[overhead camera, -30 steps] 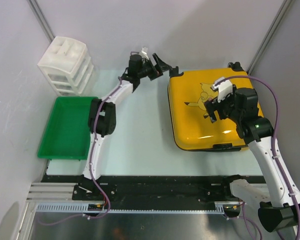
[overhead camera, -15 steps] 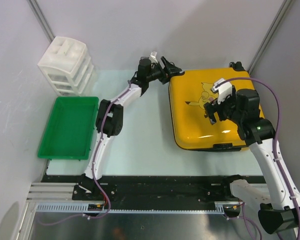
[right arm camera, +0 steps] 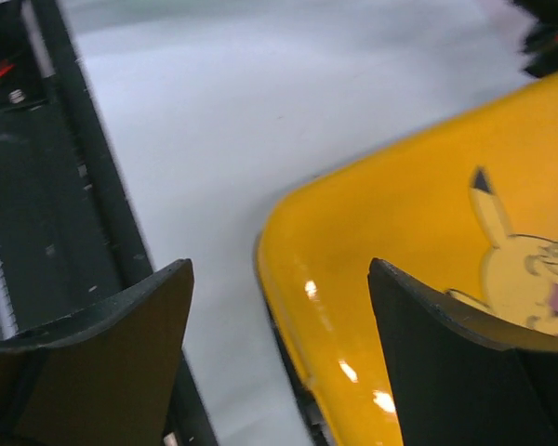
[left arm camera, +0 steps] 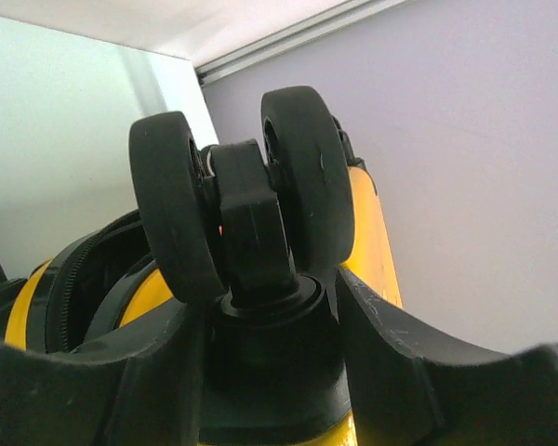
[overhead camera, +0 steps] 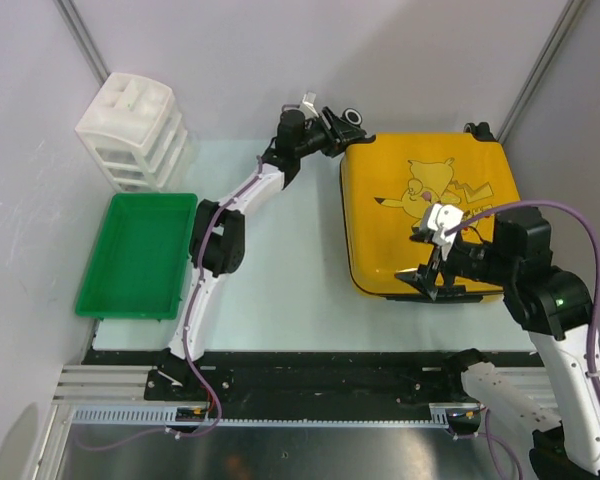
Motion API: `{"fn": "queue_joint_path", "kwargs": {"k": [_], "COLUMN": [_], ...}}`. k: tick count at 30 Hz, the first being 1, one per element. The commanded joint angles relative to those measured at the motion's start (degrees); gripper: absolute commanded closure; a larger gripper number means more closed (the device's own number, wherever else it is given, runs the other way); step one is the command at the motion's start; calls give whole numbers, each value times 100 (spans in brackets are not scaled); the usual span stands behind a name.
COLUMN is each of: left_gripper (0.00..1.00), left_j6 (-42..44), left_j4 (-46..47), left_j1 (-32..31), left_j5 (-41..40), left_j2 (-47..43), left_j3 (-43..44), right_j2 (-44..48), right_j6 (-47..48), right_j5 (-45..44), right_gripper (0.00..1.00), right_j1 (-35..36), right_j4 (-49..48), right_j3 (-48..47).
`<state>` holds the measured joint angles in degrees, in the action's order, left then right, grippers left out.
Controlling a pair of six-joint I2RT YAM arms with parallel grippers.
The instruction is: Open, take out, and arrange the luggage
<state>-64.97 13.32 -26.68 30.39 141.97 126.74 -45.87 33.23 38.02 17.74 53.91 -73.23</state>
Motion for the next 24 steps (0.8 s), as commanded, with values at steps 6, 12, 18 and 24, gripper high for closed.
{"fn": "queue_joint_path", "kwargs": {"k": [6, 12, 18, 24], "left_gripper": [64, 99, 100, 100], "left_j6": [527, 452, 274, 389], "left_j4": [980, -329, -1505, -2123], "left_j1": [-435, -567, -602, -646], "left_j5": [-235, -1061, -1720, -1993], "left_j2": [-1364, -1909, -2252, -2543], "left_j3": [896, 485, 272, 484], "right_j2": [-186, 34, 183, 596], "right_j6": [262, 456, 911, 992], "right_j5": [-355, -1069, -1156, -1604], "right_gripper": [27, 27, 27, 28], "right_j1": [854, 1083, 1083, 1092], "right_j4": [1412, 1280, 1350, 675], "right_j3": [133, 345, 406, 818]}}
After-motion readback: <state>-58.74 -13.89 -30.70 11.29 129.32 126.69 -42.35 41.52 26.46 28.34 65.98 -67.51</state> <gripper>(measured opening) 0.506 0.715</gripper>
